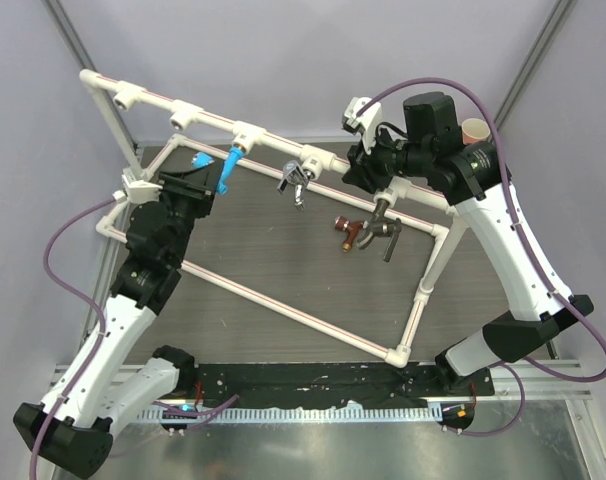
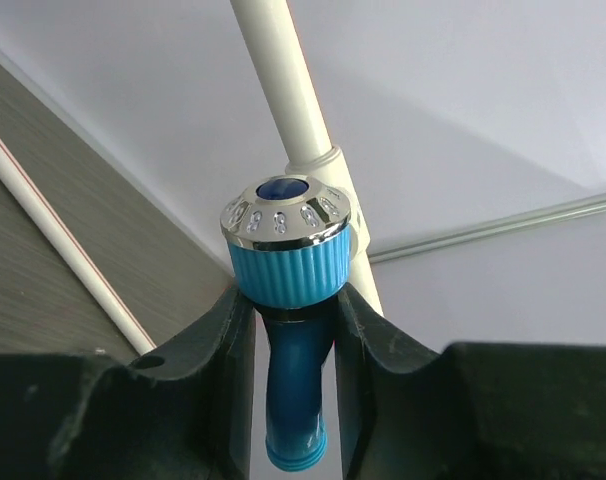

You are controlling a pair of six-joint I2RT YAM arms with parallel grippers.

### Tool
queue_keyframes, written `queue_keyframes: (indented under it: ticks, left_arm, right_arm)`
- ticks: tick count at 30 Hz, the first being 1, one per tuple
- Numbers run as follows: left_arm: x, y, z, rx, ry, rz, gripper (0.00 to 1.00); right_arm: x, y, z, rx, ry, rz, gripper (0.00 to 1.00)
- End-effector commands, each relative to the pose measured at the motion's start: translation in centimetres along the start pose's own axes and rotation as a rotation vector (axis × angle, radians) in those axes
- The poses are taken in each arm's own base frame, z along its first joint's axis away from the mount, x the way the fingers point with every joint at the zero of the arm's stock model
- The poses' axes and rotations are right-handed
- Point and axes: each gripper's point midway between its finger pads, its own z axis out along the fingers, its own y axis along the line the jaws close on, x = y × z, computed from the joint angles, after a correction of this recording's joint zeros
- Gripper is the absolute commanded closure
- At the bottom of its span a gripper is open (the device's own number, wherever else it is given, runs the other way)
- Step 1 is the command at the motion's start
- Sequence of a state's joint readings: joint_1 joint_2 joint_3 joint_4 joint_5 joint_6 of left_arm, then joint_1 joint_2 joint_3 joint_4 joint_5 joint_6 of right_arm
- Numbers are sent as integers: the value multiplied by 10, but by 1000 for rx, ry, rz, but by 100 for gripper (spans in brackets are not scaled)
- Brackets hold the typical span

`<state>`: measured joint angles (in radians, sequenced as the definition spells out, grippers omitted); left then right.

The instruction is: Install the water faucets

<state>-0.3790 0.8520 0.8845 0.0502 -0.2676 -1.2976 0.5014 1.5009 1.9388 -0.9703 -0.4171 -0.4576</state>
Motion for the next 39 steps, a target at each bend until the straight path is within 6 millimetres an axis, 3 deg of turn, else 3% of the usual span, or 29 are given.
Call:
queue_keyframes:
  ticks: [1,7,11,15,16,21,29,34,36,37,38,39]
  left_arm:
    - [-12,-28,-3,68,-11,232,93]
    - [0,-31,2,93,108,667,99]
    - [8,-21,-1,120,179,1032,99]
    - [31,-12,-14,167,259,1365,98]
    - [27,-7,-14,129,243,1446,98]
    - [49,10,-20,115,303,1846,95]
    - [73,25,-23,125,322,2266,91]
    - [85,50,-26,104,363,2496,86]
    - [87,49,-26,105,354,2466,74]
    - [87,47,-26,103,346,2439,64]
    - [87,43,-27,101,332,2381,48]
    - [83,32,-28,109,302,2318,42]
  right_arm:
    - [-1,3,8,-12,-9,58,99]
    - [-1,3,9,-13,-8,58,99]
    - [-1,3,7,-12,-10,57,99]
    - [-1,3,8,-15,-10,58,99]
    - [-1,3,8,-15,-10,59,99]
    - [-1,3,9,-17,-11,61,99]
    - [-1,3,7,-15,-11,59,99]
    - [-1,3,9,-16,-9,58,99]
    - [-1,3,9,-16,-8,58,99]
    - [0,3,9,-14,-8,58,99]
    - [0,3,9,-15,-7,59,99]
    - [0,3,9,-13,-8,58,99]
